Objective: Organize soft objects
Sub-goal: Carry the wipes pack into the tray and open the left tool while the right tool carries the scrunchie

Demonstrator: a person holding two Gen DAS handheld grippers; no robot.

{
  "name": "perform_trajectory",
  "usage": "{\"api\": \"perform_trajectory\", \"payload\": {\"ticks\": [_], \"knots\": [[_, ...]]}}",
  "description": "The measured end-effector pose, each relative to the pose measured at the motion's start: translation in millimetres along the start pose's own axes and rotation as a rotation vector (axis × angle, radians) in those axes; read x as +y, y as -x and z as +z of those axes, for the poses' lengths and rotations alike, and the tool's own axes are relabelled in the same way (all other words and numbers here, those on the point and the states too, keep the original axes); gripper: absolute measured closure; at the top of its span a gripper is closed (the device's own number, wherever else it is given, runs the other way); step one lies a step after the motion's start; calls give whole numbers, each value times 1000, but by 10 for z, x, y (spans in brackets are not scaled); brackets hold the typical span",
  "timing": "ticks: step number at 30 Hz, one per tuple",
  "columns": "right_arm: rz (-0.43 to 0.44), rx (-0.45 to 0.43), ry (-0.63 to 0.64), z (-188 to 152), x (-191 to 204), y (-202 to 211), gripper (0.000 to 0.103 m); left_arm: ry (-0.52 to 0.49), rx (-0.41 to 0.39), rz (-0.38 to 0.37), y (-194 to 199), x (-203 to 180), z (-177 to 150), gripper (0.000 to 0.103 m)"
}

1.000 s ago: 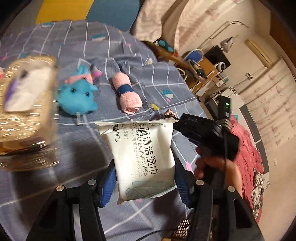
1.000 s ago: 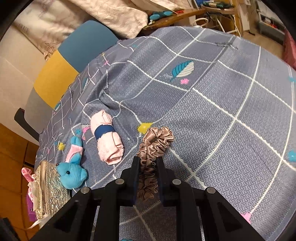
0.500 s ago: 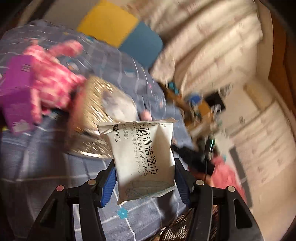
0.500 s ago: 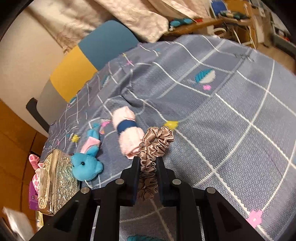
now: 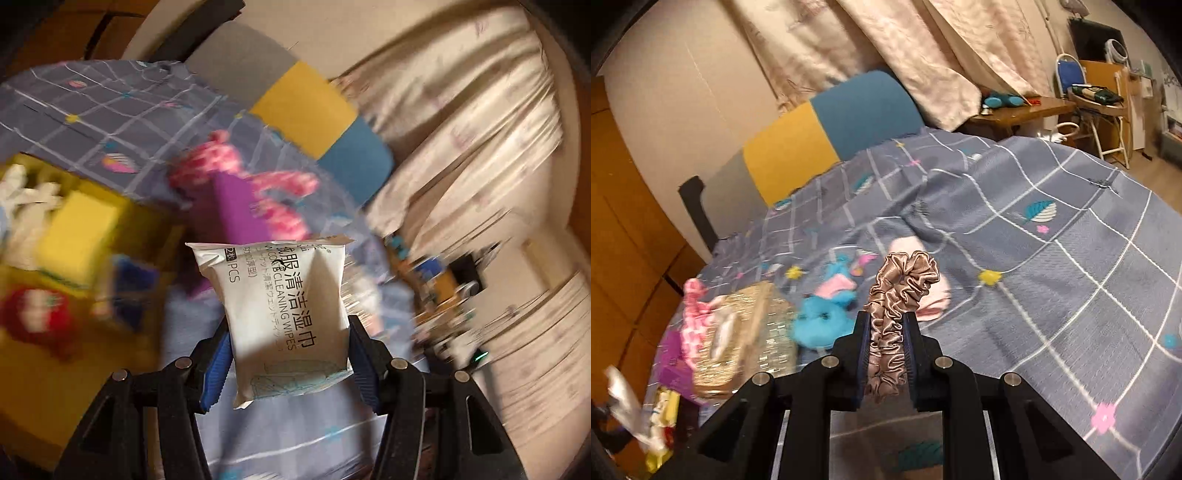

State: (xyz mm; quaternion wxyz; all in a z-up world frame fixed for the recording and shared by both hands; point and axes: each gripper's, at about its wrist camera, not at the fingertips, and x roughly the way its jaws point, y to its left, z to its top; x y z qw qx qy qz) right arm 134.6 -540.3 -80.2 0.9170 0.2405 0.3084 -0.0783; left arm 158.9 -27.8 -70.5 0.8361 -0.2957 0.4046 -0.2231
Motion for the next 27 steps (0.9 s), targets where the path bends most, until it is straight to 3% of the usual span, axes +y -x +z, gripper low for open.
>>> {"api": "perform_trajectory", "payload": {"ticks": [6,12,17,27], "knots": [[116,4,67,-144,567,242,85,-29,83,160,305,533,-184,44],[254,36,181,-405,1384,384,85,-30,197,292,526,1030,-216,44],[362,62,305,-688,2091,525,85,-42,277,336,599,1305,-223,44],[526,193,480,-1343,3110,489,85,-192,432,445,577,1733,-107,44]]}}
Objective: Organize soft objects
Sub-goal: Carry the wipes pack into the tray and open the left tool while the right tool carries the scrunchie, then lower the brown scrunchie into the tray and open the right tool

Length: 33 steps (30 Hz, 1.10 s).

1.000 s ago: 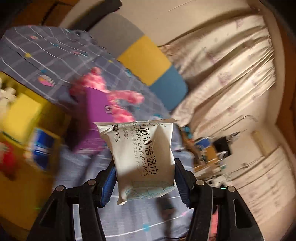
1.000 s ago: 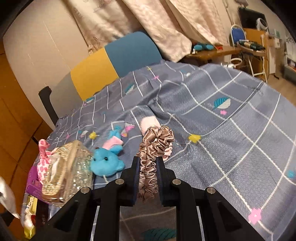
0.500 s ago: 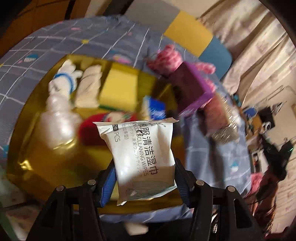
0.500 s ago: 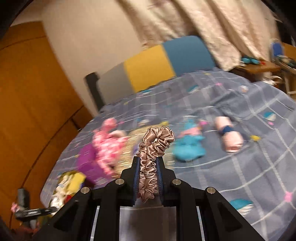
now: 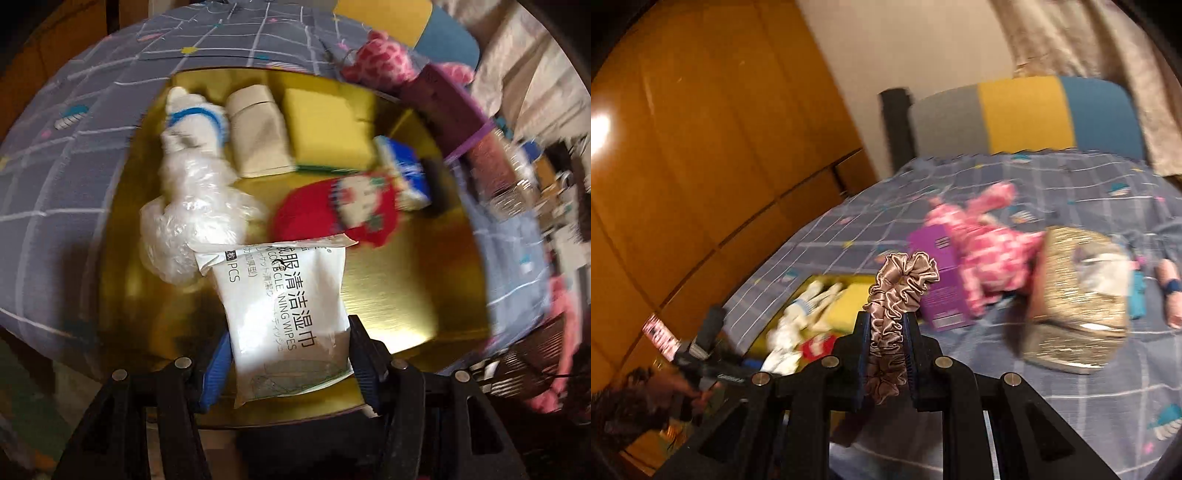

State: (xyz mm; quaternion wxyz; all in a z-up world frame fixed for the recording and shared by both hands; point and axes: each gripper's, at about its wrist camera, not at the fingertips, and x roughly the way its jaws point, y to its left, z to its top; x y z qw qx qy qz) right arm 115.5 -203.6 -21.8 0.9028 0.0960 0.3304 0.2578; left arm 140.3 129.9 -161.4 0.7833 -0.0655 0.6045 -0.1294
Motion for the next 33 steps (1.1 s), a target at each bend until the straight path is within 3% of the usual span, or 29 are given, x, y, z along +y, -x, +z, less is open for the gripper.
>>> {"api": "perform_trajectory", "payload": {"ticks": [3,6,8,12,14,18,22,26,30,33], "knots": [[40,58,34,-63,228,-243,85,-37,10,92,-20,116,-11,43],[70,131,68,-146,410,-494,85,-22,2,119,-9,254,-25,43],[98,199,83,-228,540,-704,85,30,-18,81,44,348,-65,41],[137,307,110,-420,771,-1015,85,171,-88,-90,223,539,-196,38],[146,357,129,-511,884,-1190,85,236,-133,-133,332,601,-255,38],[158,433,144,-653,1054,-1460,85,369,-341,-169,676,711,-394,38],[158,474,163,-741,1203,-1679,85,422,-461,-185,907,684,-450,38],[142,494,167,-762,1280,-1821,85,423,-524,-183,1065,599,-481,38],[98,493,174,-762,1326,-1904,69,429,-539,-218,1020,557,-439,38],[96,489,151,-752,1281,-1872,65,431,-531,-231,1021,525,-482,38]]}}
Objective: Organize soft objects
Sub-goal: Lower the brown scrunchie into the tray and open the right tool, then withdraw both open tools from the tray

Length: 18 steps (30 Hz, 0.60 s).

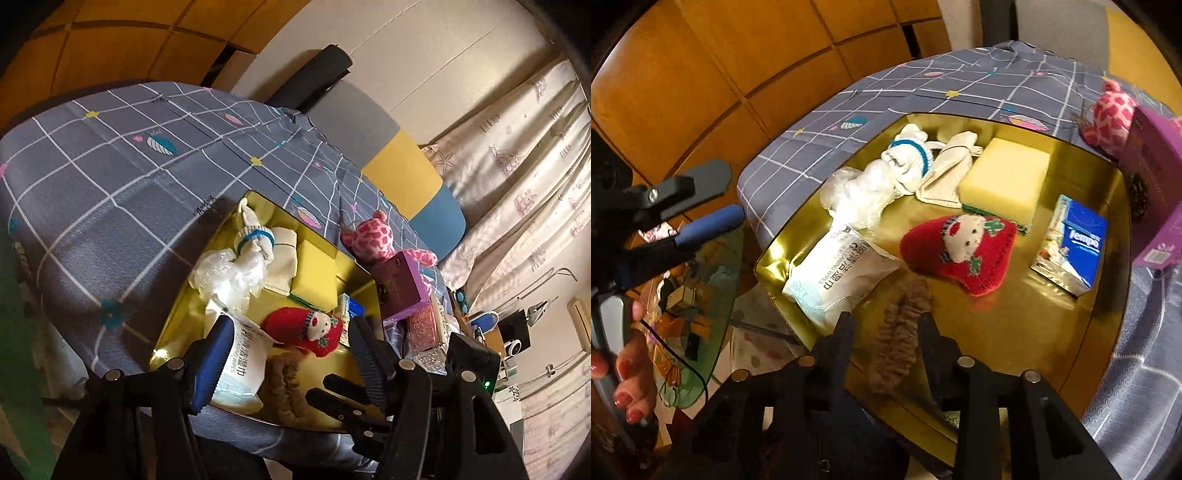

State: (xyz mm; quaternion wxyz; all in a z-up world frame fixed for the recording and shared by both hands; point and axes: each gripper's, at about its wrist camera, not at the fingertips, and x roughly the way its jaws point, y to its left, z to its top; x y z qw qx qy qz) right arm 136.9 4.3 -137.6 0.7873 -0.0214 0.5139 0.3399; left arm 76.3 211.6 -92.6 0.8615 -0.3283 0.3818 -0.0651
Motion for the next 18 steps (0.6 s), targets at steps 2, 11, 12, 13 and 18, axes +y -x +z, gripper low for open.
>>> {"api": "perform_trajectory", "payload": {"ticks": [2,11,12,13,18], "knots": [[16,-8,-31,-19,-58,62,61,4,0,-5,4,1,-15,38],[-9,-82,-87,-94,-265,417,54,30,0,-51,-35,-27,-19,39],[-13,-88,-88,-97,-279,443,53,25,4,-52,-47,-51,-23,39],[-18,-96,-88,-100,-296,476,53,19,9,-54,-65,-74,-30,39],[-63,-140,-103,-156,-415,619,53,-25,45,-64,-162,-232,-88,39]]}}
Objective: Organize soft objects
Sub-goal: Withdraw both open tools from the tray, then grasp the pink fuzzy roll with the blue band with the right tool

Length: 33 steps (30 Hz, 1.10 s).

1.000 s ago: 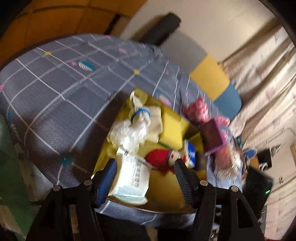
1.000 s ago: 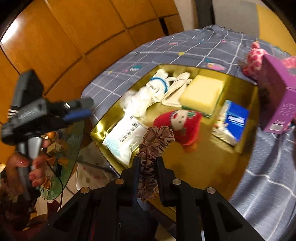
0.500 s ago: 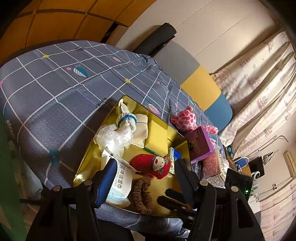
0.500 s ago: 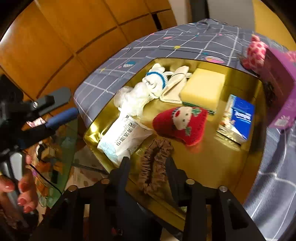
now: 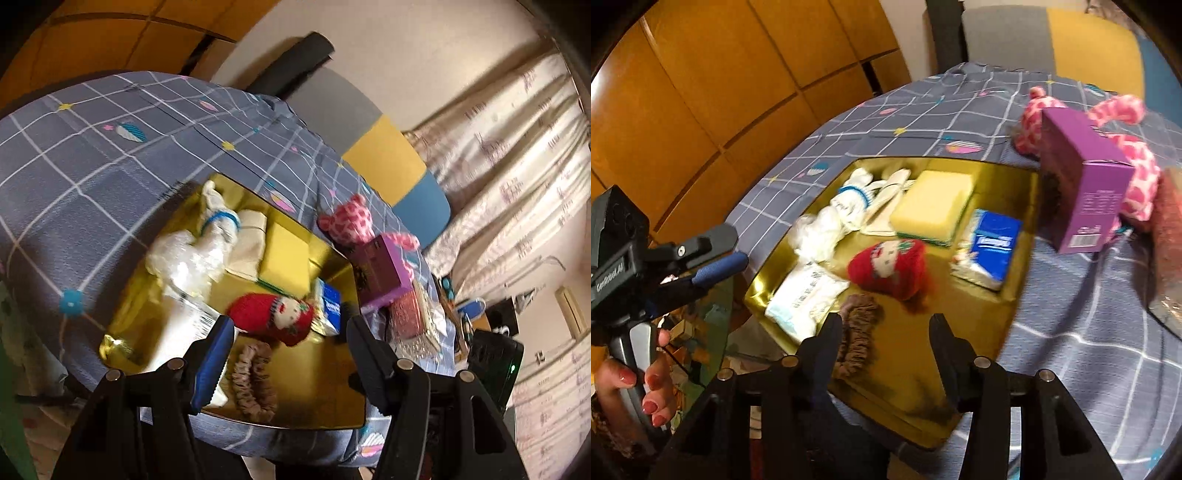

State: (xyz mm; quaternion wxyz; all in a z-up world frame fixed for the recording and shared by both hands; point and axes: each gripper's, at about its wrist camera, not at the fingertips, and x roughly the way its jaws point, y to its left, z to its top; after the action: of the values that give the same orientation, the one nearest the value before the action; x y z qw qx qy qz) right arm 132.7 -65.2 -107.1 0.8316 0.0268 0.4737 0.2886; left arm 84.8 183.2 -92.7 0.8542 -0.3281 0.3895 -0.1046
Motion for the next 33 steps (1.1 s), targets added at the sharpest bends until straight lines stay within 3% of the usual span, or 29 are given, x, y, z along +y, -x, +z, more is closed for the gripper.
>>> {"api": "perform_trajectory", "payload": {"ticks": [8,21,33], "knots": [[-95,-59,-63,-181,-460,374,53,-88,94,-36,-301,-370,-138,39],[-266,-136,-260,-631,-1529,1093,51,-282,239,-163,-830,-1404,-498,39],[-493,-163,-534,-1089,-3011,1687,51,-487,383,-242,-1174,-2210,-962,39]]}}
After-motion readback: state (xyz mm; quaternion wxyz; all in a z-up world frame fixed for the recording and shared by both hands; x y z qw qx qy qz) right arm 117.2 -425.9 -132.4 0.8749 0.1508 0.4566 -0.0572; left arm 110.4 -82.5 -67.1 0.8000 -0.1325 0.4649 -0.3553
